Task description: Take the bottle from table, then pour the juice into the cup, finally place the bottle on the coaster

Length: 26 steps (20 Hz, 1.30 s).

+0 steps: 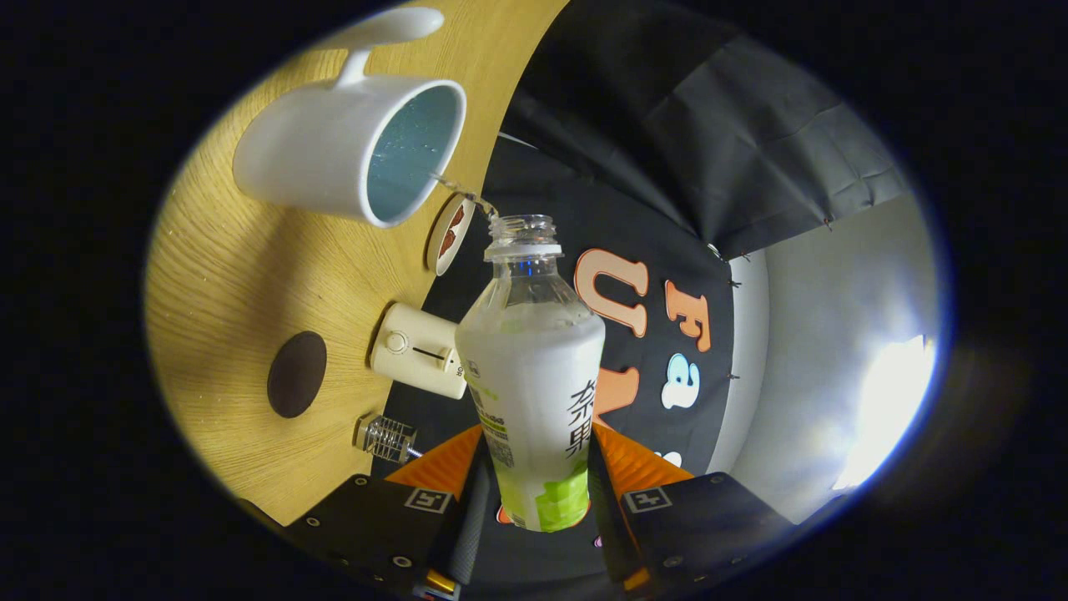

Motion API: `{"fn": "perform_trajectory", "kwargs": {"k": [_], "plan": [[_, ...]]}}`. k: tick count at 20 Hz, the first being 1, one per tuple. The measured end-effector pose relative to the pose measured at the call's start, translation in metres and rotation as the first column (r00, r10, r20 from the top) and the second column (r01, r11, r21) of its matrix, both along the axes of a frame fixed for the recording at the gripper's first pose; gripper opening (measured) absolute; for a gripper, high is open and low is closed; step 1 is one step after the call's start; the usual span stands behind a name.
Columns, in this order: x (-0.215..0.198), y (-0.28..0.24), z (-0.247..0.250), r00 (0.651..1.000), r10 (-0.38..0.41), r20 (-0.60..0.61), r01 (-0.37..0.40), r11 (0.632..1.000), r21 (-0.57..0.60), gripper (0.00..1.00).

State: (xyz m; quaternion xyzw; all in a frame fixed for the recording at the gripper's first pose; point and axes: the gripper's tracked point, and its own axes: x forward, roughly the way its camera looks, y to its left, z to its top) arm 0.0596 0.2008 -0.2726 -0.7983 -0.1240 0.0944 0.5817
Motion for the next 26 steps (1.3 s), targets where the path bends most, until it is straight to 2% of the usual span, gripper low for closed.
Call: {"fn": "perform_trajectory", "kwargs": {"k": [26], "plan": [[-0.010, 0.010, 0.014, 0.997, 0.076, 0.020, -0.073, 0.989, -0.132, 0.60]]}}
